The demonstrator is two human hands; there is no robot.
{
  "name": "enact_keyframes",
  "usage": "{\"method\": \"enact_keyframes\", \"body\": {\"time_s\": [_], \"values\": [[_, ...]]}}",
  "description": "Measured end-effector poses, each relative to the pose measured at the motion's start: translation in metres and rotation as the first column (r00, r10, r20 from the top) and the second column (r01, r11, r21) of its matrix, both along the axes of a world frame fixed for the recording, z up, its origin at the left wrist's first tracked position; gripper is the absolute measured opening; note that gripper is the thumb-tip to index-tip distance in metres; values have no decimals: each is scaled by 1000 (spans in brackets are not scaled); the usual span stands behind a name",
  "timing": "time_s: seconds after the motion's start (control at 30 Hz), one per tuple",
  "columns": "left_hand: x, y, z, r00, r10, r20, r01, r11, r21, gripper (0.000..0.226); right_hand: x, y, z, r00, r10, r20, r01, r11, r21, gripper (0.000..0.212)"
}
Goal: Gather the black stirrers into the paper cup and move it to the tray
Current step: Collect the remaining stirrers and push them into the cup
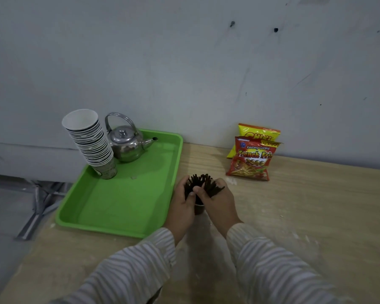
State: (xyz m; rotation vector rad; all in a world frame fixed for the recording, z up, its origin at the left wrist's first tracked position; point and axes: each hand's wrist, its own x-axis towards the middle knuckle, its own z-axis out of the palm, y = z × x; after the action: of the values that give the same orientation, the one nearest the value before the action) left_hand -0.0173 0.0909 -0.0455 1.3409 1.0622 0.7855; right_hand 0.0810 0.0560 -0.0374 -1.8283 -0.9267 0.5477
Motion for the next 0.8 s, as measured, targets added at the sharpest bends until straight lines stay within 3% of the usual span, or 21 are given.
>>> {"method": "enact_keyframes", "body": {"time_s": [0.2, 0.5, 0.63, 0.8], "values": [[-1, -2, -2, 999, -6, 50, 8, 999, -39, 43, 1, 1, 0, 977, 108, 184, -103, 994, -32, 21], [3, -5, 9, 989, 6, 149, 8, 996, -92, 40, -1, -5, 1, 990, 42, 136, -49, 998, 48, 17], [2, -6, 9, 996, -4, 91, 7, 1000, -25, 45, -3, -7, 5, 991, 58, 123, -70, 993, 95, 16], [0, -7, 10, 999, -21, 47, 22, 1000, -7, 53, -3, -5, 5, 978, 91, 188, -94, 996, 7, 17]]}}
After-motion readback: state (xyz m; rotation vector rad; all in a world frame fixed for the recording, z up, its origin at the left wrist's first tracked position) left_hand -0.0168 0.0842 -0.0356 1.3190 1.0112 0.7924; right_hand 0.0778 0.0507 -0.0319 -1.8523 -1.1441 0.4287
